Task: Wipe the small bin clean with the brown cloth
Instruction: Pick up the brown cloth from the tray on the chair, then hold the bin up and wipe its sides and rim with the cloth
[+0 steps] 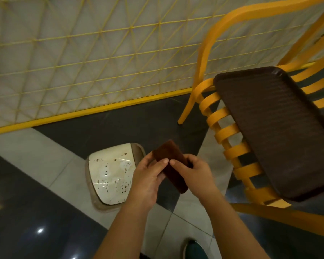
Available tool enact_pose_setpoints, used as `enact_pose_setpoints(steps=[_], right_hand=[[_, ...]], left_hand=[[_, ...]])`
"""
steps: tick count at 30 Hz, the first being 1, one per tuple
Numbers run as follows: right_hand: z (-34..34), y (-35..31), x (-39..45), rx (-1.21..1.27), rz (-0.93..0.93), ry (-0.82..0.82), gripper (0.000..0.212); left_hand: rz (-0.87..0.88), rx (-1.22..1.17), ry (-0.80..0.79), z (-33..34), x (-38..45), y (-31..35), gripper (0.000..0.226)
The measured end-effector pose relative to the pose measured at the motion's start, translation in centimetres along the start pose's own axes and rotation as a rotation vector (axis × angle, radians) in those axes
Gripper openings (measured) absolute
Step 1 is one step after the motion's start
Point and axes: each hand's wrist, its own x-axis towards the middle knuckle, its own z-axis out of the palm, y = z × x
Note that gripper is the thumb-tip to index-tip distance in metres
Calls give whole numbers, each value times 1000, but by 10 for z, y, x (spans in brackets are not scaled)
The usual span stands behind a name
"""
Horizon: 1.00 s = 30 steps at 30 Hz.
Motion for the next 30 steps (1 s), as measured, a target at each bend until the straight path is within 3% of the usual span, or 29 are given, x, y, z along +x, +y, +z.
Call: enact_pose_setpoints(steps=[10, 16, 20, 30], right_hand=[[62, 33, -3, 37, -10, -127, 19], [69, 45, -14, 140, -6, -20, 20], [68, 52, -27, 188, 2, 6, 29], [56, 99, -52, 92, 33, 17, 27]], left_hand=[[73, -47, 205, -71, -24, -23, 37], [24, -188, 337, -104, -48, -49, 29], [-47, -250, 338, -119, -58, -67, 22], [-156, -287, 403, -130, -37, -104, 44]])
